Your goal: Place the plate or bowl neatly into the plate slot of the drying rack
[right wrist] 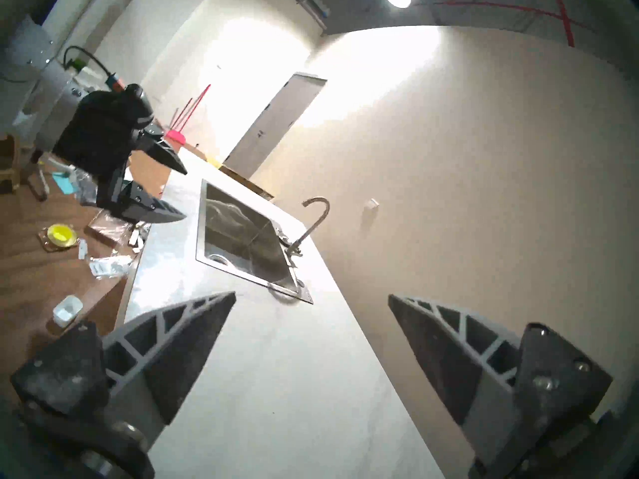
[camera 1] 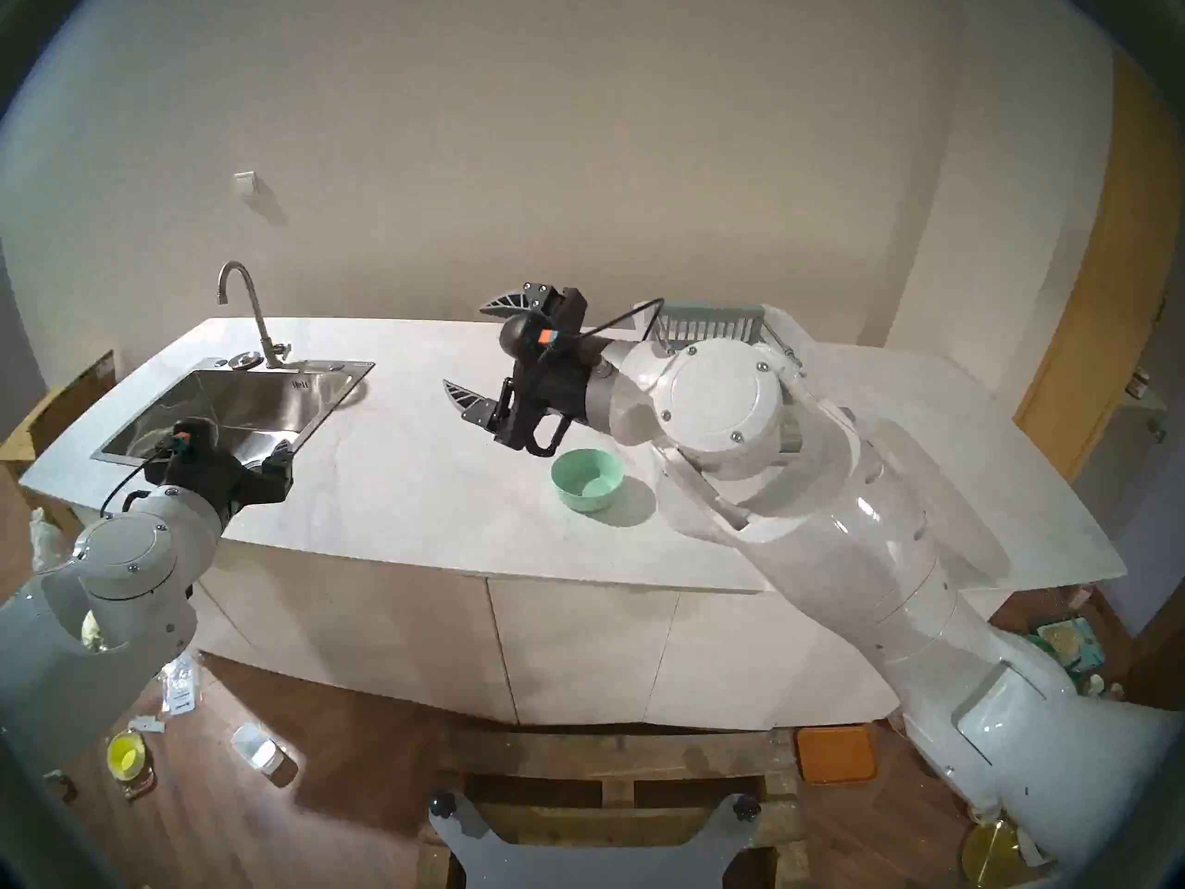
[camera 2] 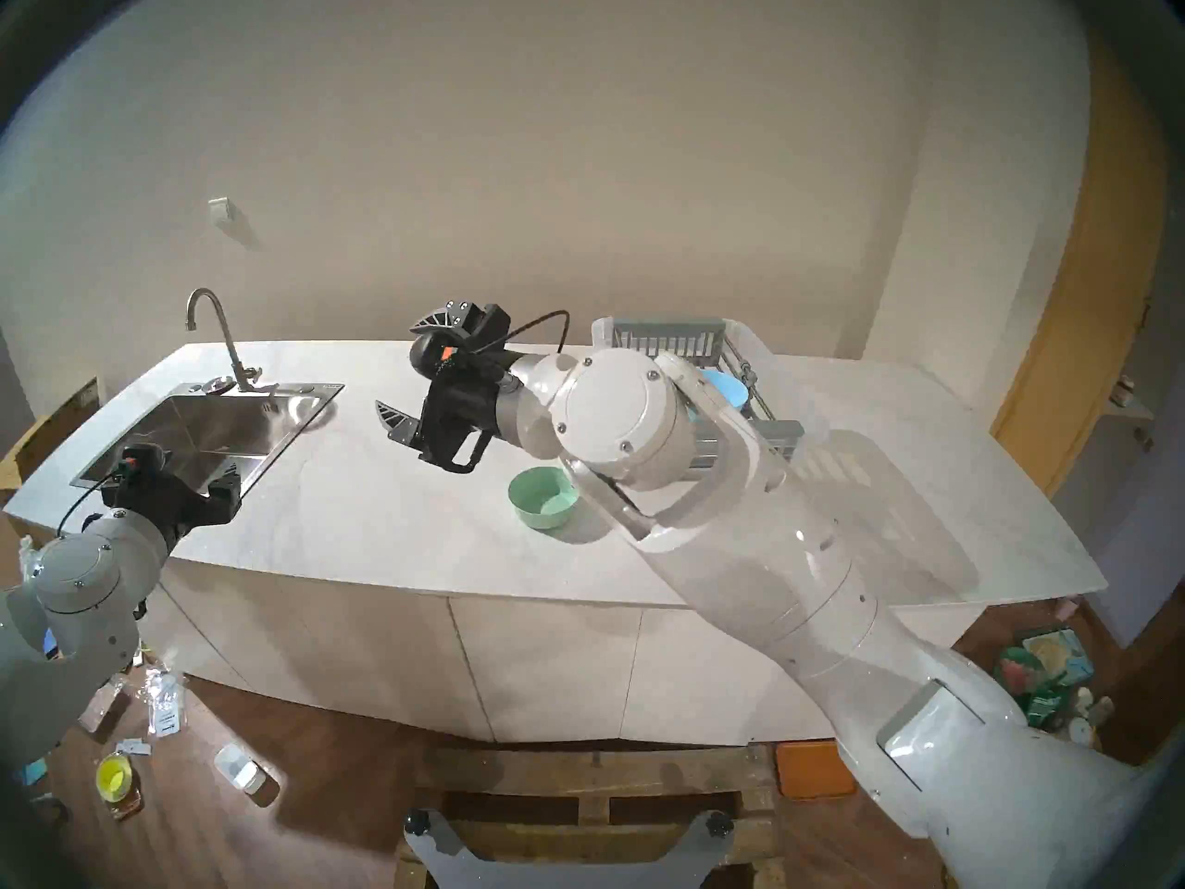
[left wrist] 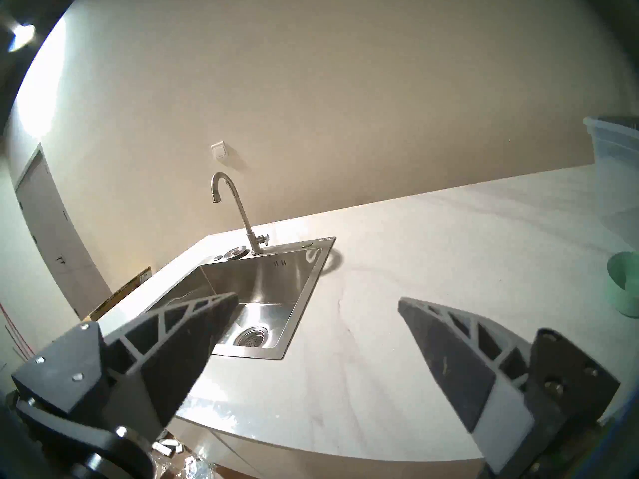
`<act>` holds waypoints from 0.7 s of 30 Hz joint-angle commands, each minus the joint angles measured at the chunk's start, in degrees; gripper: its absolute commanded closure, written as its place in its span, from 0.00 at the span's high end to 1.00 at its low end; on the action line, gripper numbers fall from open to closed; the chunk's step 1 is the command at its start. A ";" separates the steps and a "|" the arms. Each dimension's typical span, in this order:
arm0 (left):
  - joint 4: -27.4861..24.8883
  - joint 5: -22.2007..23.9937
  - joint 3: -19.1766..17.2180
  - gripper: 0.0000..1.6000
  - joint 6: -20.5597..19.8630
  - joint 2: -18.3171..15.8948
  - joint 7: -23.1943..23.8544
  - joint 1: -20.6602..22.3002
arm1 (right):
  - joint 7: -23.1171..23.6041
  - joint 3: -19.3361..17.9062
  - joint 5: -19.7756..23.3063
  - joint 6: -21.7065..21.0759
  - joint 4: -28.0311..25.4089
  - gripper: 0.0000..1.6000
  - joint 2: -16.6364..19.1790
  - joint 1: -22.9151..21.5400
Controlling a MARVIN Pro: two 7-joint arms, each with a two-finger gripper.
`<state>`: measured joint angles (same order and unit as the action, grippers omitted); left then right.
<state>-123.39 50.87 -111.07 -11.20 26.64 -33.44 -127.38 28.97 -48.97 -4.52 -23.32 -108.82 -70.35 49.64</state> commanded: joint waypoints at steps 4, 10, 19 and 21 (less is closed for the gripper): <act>-0.83 -0.48 -1.11 1.00 0.58 -0.16 0.18 0.54 | 4.35 2.09 0.75 3.33 2.42 1.00 0.26 -4.59; -0.83 -0.47 -1.09 1.00 0.58 -0.17 0.17 0.55 | 5.98 4.45 0.41 1.21 3.20 1.00 -0.70 -7.54; -0.83 -0.48 -1.10 1.00 0.58 -0.16 0.17 0.55 | 8.41 9.75 -1.69 1.17 7.19 1.00 -0.19 -13.47; -0.83 -0.48 -1.10 1.00 0.58 -0.16 0.17 0.55 | 9.06 10.84 -2.19 1.54 8.37 1.00 -0.19 -14.61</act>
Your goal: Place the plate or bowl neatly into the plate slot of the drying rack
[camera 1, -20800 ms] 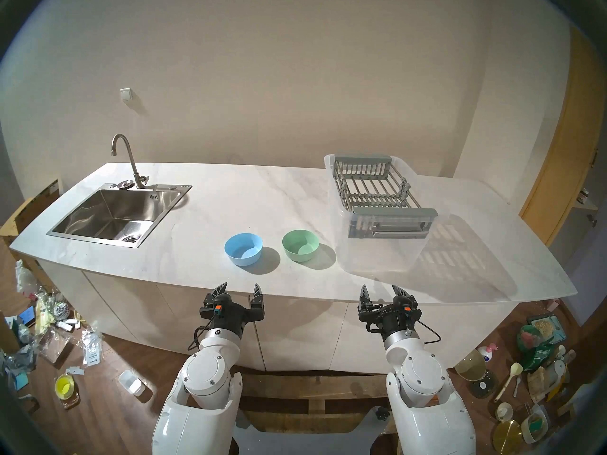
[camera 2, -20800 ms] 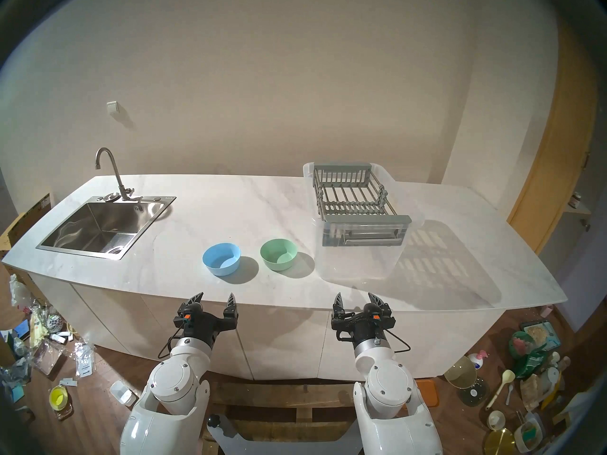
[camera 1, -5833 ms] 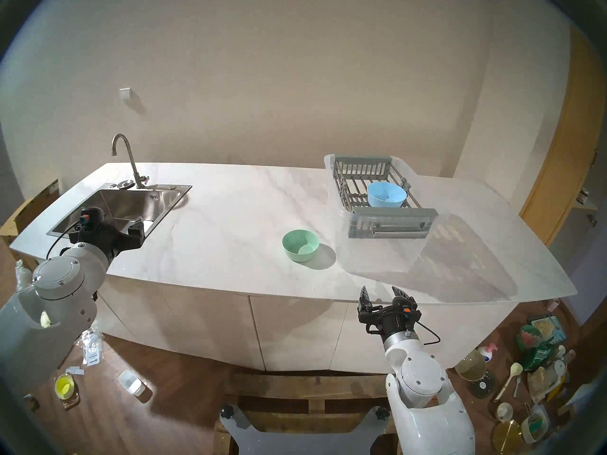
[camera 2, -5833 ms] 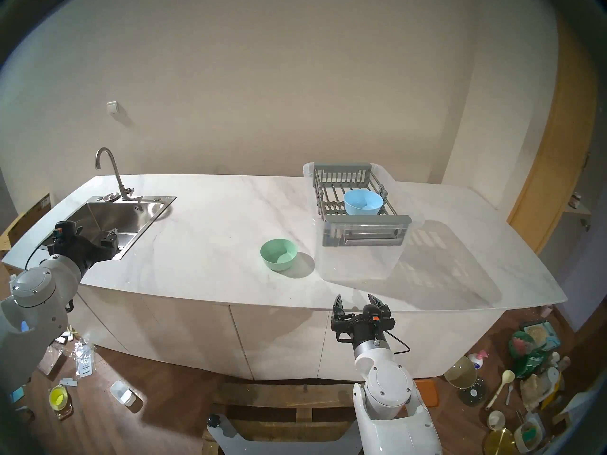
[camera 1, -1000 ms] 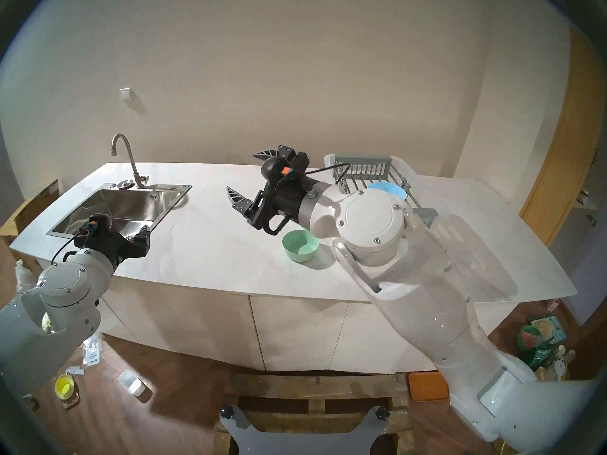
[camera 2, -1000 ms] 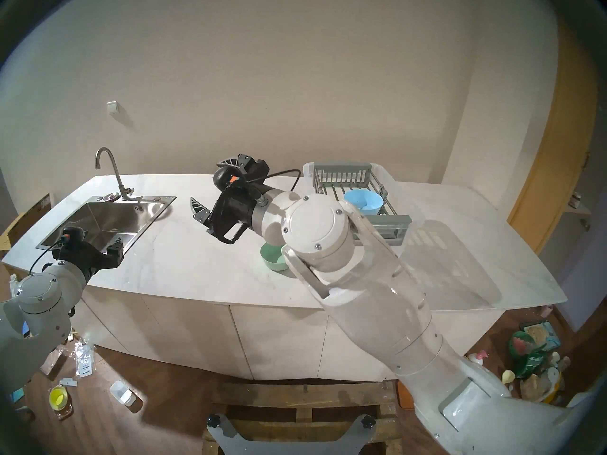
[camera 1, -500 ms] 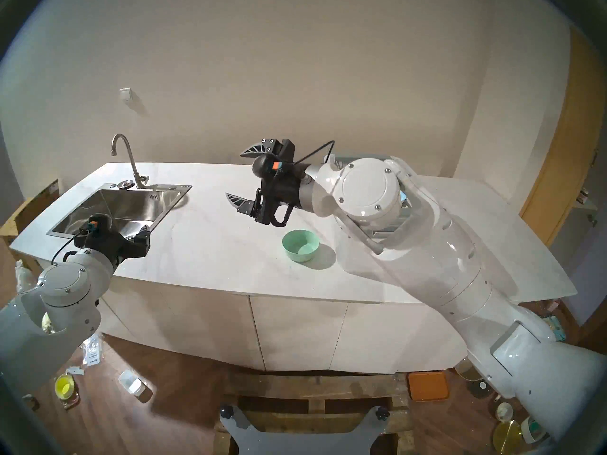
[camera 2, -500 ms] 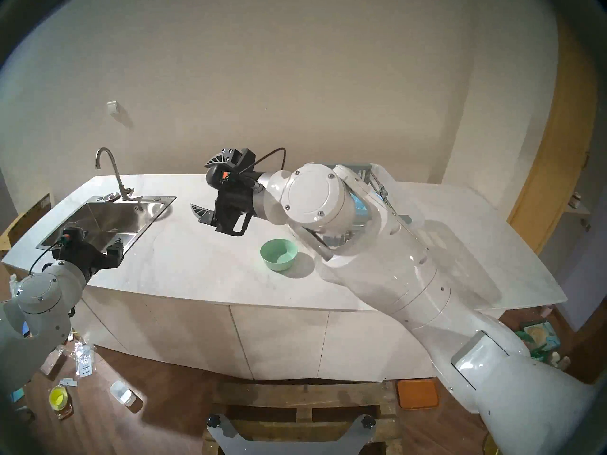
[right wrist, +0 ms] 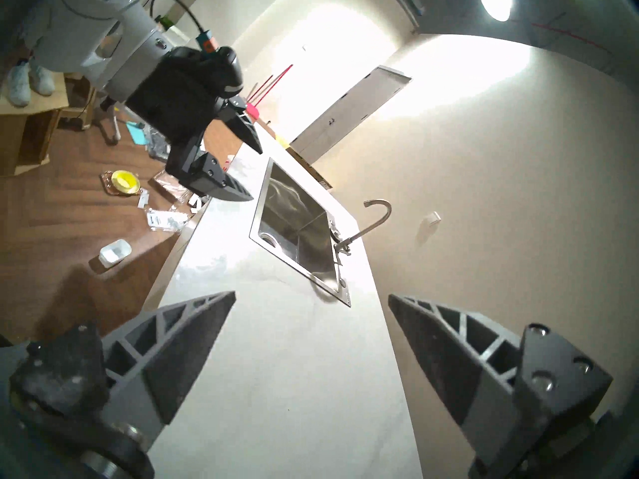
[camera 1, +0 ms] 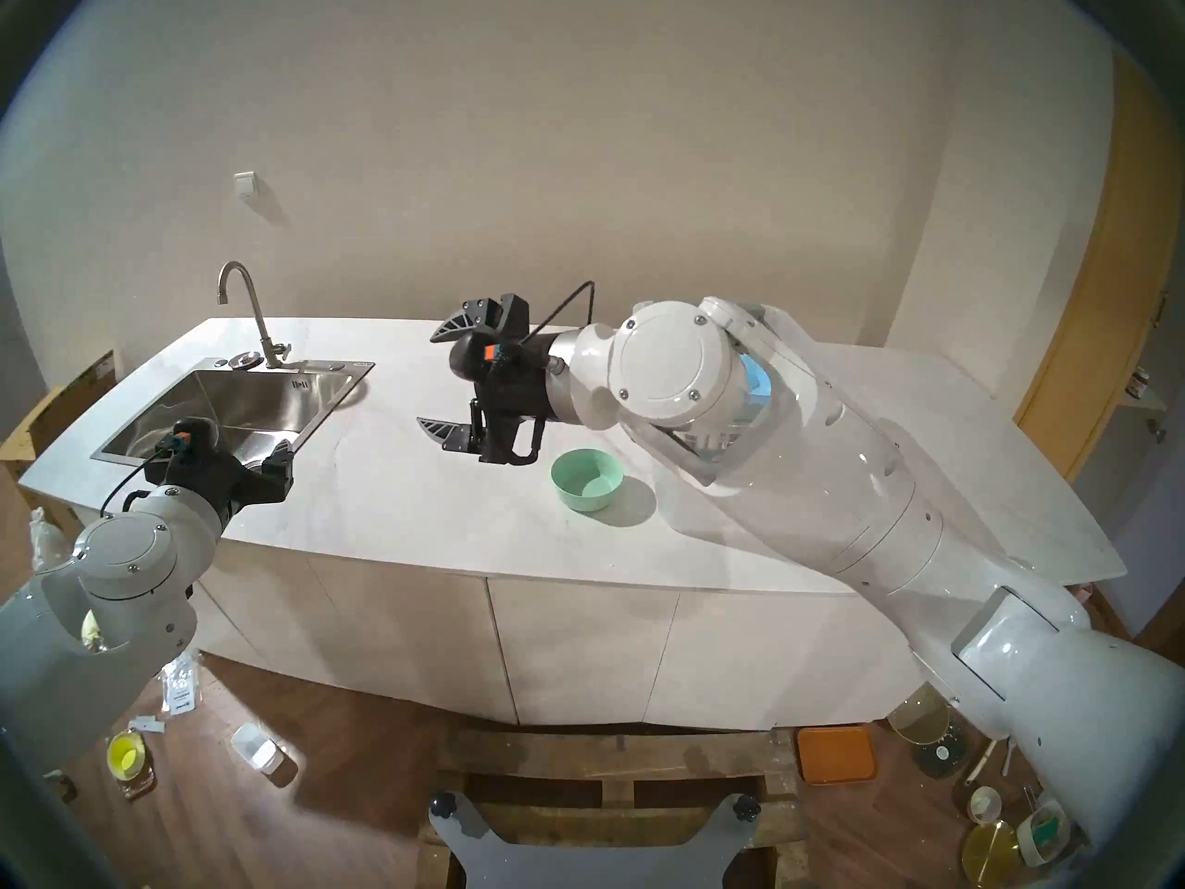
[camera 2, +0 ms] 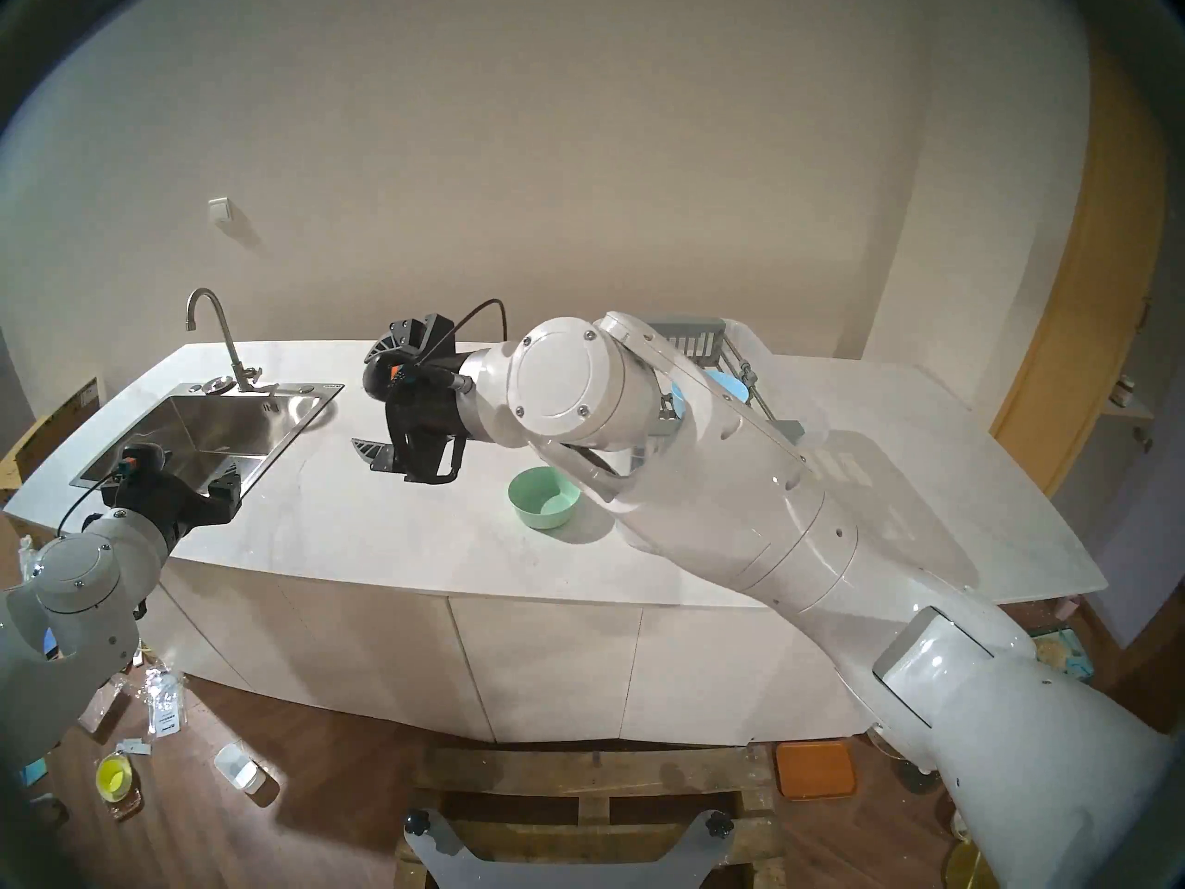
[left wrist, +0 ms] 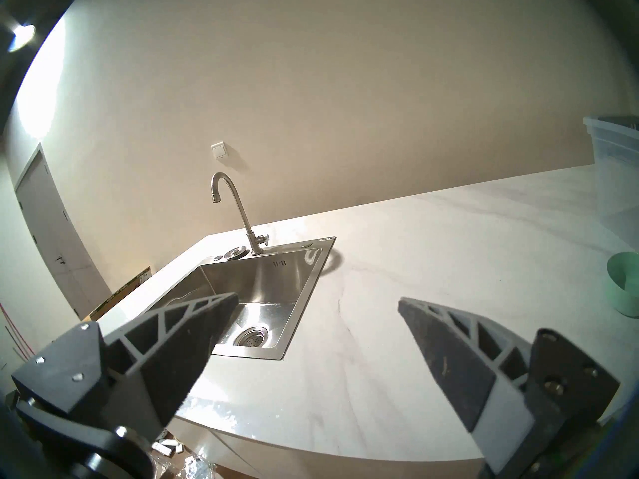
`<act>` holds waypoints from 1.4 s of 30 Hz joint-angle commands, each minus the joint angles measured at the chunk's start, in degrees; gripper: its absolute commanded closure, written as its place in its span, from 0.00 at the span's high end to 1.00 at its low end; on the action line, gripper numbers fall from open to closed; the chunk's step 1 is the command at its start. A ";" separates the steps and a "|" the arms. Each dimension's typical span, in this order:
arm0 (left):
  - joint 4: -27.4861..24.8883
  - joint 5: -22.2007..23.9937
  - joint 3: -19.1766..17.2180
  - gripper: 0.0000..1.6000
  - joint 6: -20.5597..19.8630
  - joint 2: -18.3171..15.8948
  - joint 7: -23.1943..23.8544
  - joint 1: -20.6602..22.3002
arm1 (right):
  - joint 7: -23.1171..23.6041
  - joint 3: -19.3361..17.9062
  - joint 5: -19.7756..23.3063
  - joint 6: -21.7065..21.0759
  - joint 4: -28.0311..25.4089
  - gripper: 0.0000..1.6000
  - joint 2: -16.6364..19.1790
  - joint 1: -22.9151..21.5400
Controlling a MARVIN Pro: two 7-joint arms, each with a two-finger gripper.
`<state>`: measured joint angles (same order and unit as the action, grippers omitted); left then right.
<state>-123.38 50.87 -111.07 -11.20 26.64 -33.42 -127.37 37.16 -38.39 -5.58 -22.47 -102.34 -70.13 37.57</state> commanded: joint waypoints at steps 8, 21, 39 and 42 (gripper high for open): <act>-0.83 -0.48 -1.10 1.00 0.58 -0.16 0.15 0.54 | 2.96 2.74 -2.37 2.21 6.10 1.00 -1.16 -5.14; -0.84 -0.49 -1.12 1.00 0.58 -0.15 0.16 0.53 | 2.22 3.12 -3.66 3.22 10.98 1.00 -0.98 -4.26; -0.83 -0.48 -1.10 1.00 0.58 -0.16 0.15 0.54 | 5.84 4.94 -5.36 2.90 10.60 1.00 2.27 -4.53; -0.83 -0.48 -1.10 1.00 0.57 -0.16 0.15 0.54 | 6.51 5.44 -5.79 2.95 10.29 1.00 2.34 -4.67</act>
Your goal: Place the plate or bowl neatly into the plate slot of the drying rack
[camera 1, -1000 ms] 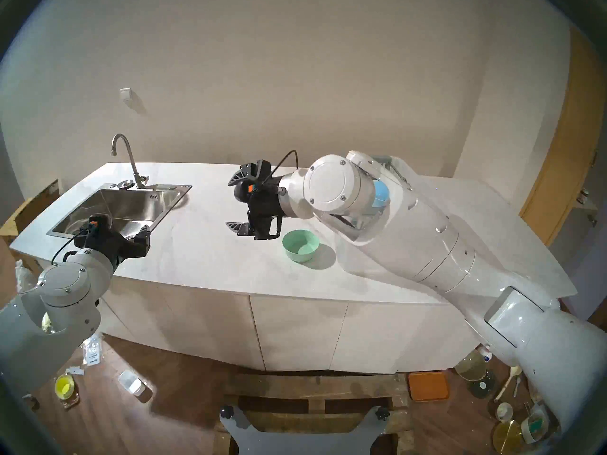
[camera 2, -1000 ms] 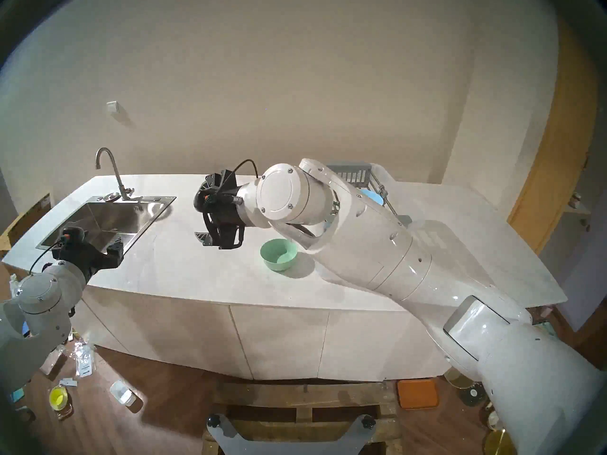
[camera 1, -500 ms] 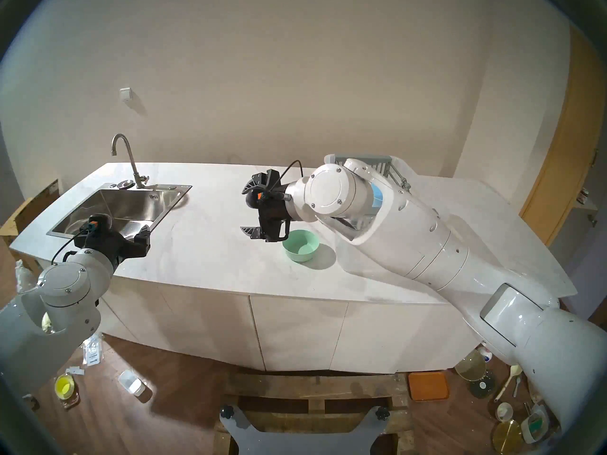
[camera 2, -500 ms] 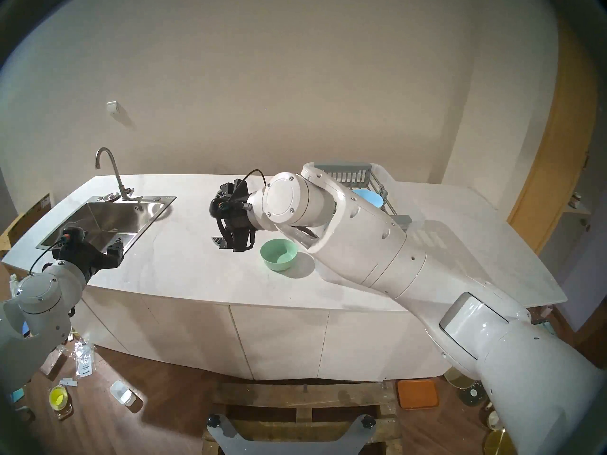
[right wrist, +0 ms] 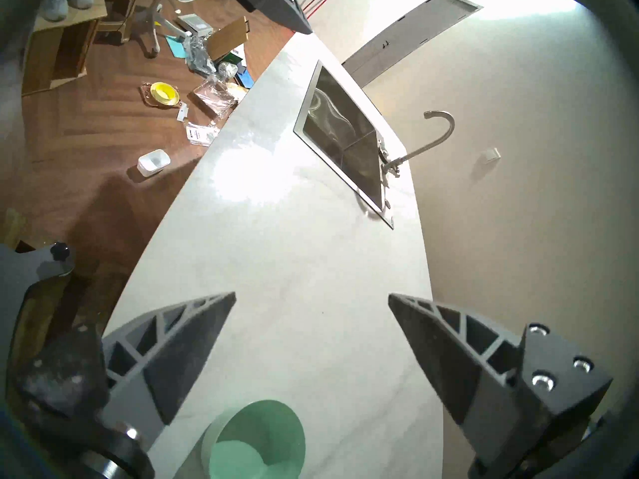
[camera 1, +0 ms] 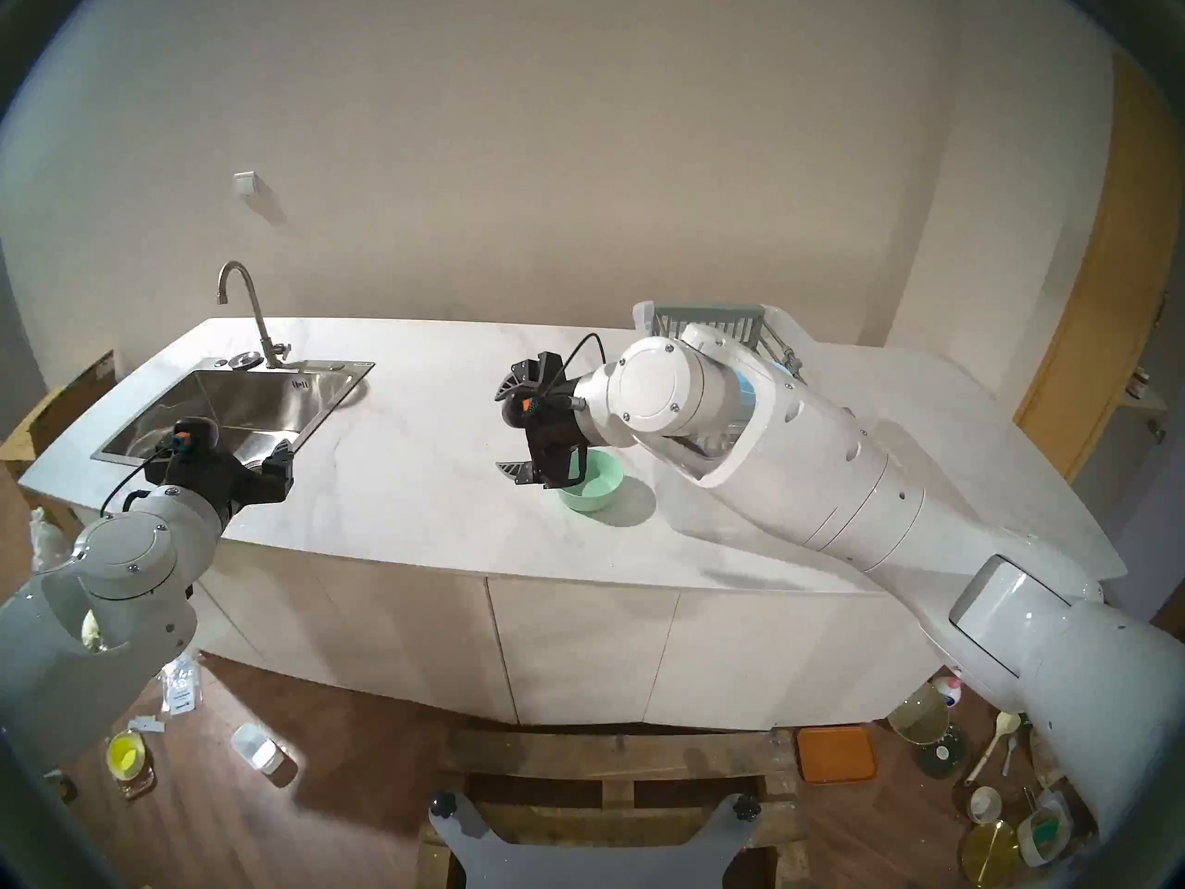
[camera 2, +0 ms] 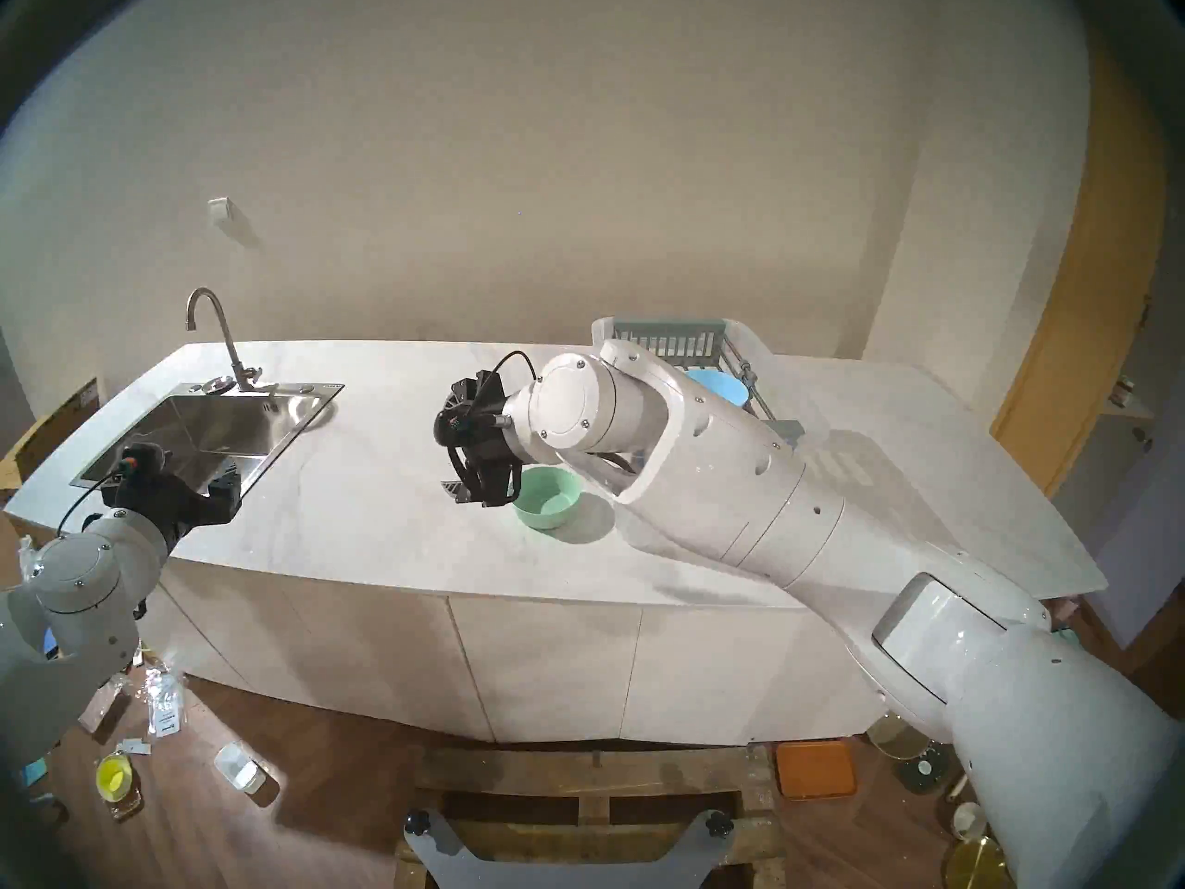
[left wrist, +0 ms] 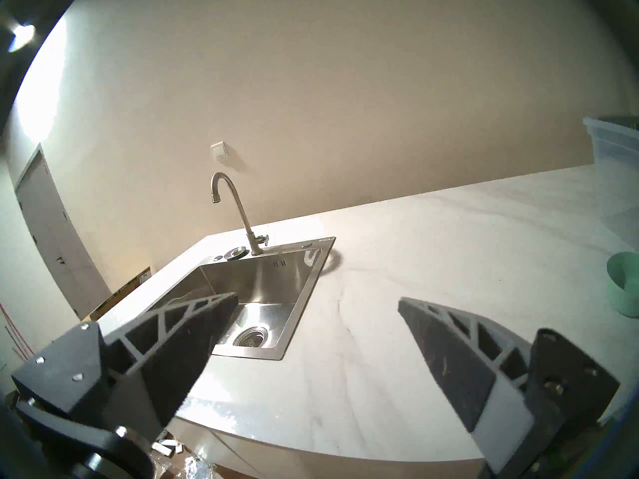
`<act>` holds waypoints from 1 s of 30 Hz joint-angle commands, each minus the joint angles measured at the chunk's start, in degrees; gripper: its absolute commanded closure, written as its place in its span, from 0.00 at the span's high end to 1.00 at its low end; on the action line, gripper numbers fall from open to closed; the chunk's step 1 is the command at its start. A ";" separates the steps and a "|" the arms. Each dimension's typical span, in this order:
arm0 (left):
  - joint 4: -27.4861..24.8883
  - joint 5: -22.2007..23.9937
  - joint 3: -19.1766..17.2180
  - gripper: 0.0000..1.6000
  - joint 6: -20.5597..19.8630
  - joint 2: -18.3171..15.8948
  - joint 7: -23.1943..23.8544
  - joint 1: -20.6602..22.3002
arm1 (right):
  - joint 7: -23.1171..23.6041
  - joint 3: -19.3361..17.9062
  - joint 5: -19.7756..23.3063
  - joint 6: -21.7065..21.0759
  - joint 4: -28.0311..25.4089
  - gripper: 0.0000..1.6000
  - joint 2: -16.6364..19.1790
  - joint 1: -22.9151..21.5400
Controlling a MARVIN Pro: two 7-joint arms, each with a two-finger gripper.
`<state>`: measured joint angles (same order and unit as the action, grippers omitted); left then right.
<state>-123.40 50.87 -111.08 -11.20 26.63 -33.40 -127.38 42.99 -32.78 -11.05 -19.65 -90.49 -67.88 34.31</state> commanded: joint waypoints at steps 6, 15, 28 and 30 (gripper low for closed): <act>-0.82 -0.48 -1.09 1.00 0.57 -0.15 0.13 0.55 | 2.14 1.38 -1.13 1.25 -2.59 1.00 0.52 -1.20; -0.82 -0.49 -1.11 1.00 0.58 -0.14 0.15 0.53 | 1.09 2.32 -2.28 3.65 0.80 1.00 -0.19 -0.85; -0.82 -0.48 -1.10 1.00 0.57 -0.14 0.14 0.54 | -0.14 3.13 -3.47 7.14 8.04 1.00 -1.71 -1.26; -0.82 -0.49 -1.10 1.00 0.58 -0.14 0.14 0.54 | -0.08 3.14 -3.53 7.60 8.65 1.00 -1.60 -1.23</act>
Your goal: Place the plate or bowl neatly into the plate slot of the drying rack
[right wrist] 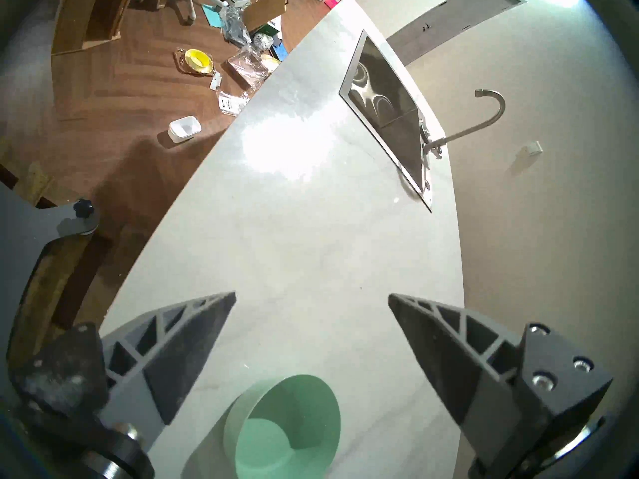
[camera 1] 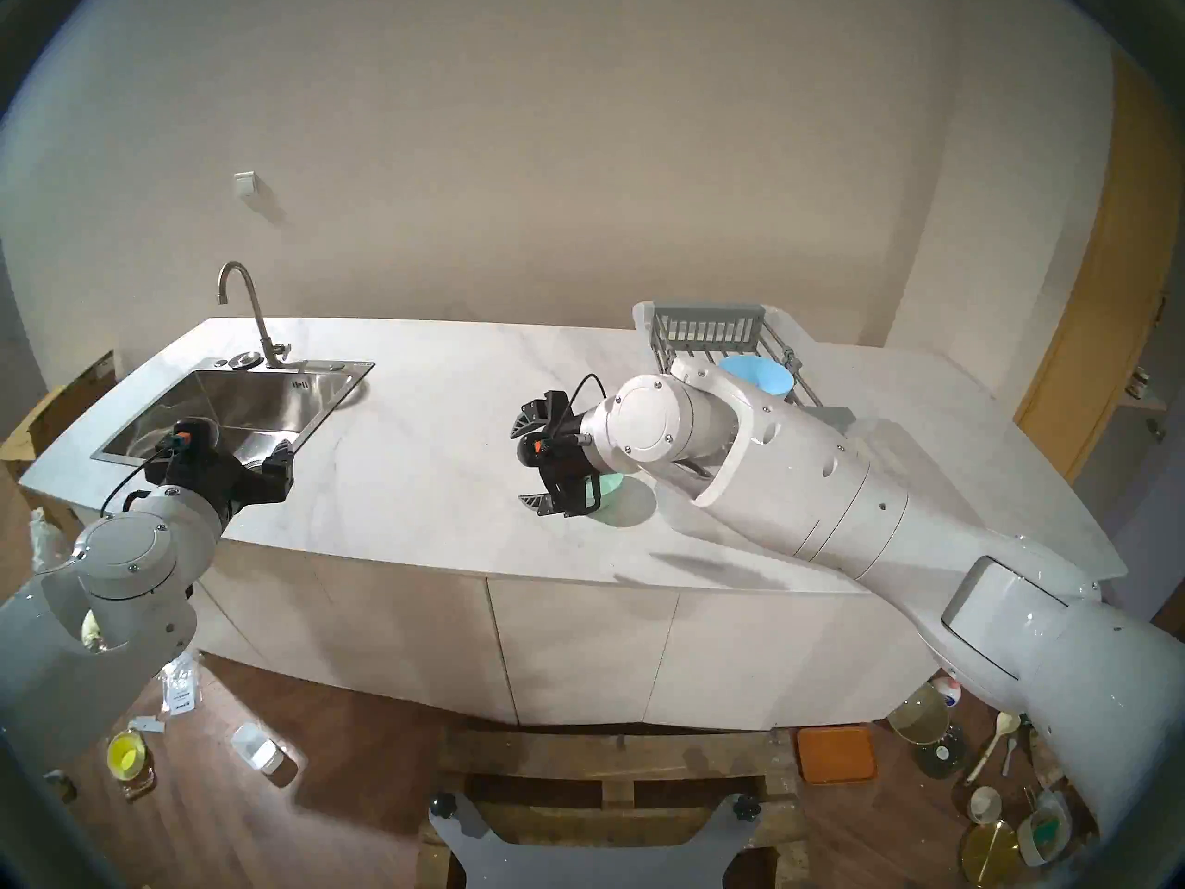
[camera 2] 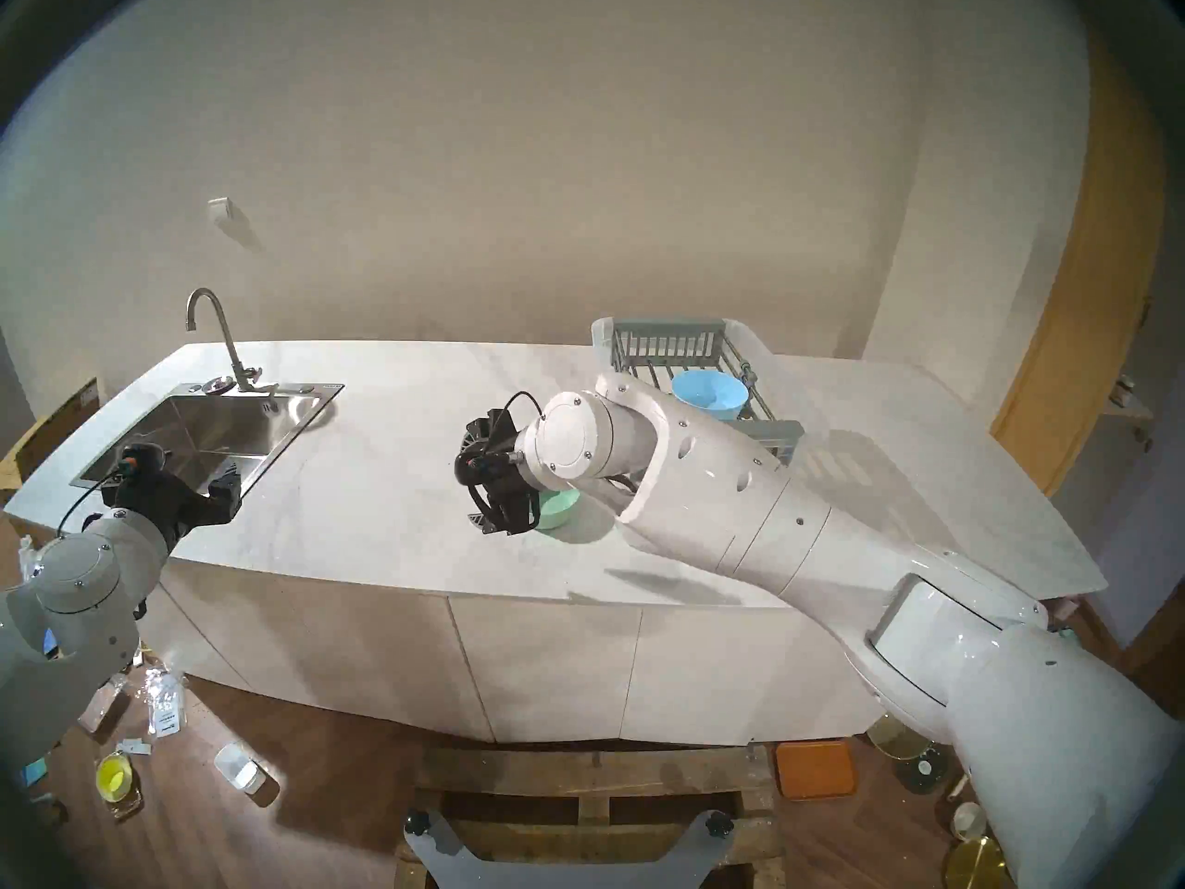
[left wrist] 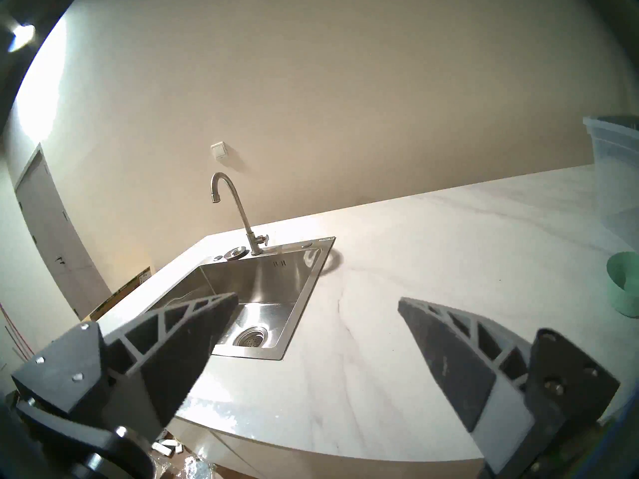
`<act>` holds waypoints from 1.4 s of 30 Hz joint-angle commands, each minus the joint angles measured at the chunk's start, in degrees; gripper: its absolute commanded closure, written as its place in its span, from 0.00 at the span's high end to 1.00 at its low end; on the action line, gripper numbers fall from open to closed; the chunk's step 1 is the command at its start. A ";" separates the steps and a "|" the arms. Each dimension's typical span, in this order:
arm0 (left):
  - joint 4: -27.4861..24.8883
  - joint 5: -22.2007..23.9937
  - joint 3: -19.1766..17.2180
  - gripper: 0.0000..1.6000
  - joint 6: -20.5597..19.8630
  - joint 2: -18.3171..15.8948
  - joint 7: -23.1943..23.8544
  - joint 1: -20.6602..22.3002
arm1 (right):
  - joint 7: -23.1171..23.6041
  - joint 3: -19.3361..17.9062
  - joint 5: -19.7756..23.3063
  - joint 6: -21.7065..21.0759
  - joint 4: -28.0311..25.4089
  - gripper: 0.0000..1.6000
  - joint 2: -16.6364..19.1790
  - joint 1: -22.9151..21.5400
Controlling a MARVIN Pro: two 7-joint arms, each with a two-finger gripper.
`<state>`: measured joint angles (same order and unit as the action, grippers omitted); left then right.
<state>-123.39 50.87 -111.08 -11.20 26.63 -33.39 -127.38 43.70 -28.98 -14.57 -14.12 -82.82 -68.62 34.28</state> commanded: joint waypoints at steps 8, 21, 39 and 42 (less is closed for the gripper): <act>-0.82 -0.47 -1.08 1.00 0.57 -0.15 0.12 0.56 | -0.34 -0.83 -0.02 3.43 2.76 1.00 -0.60 -1.52; -0.82 -0.48 -1.10 1.00 0.58 -0.14 0.13 0.54 | 0.64 -1.07 0.56 4.56 6.74 1.00 -0.77 -1.75; -0.82 -0.49 -1.11 1.00 0.58 -0.14 0.13 0.54 | -1.26 -0.51 0.35 8.61 14.53 1.00 -2.63 -1.13; -0.82 -0.48 -1.09 1.00 0.57 -0.15 0.12 0.55 | -1.72 -0.43 0.41 9.60 16.97 1.00 -3.60 -1.11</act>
<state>-123.40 50.87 -111.08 -11.20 26.63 -33.39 -127.38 43.65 -28.83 -14.14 -7.00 -67.38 -70.40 34.19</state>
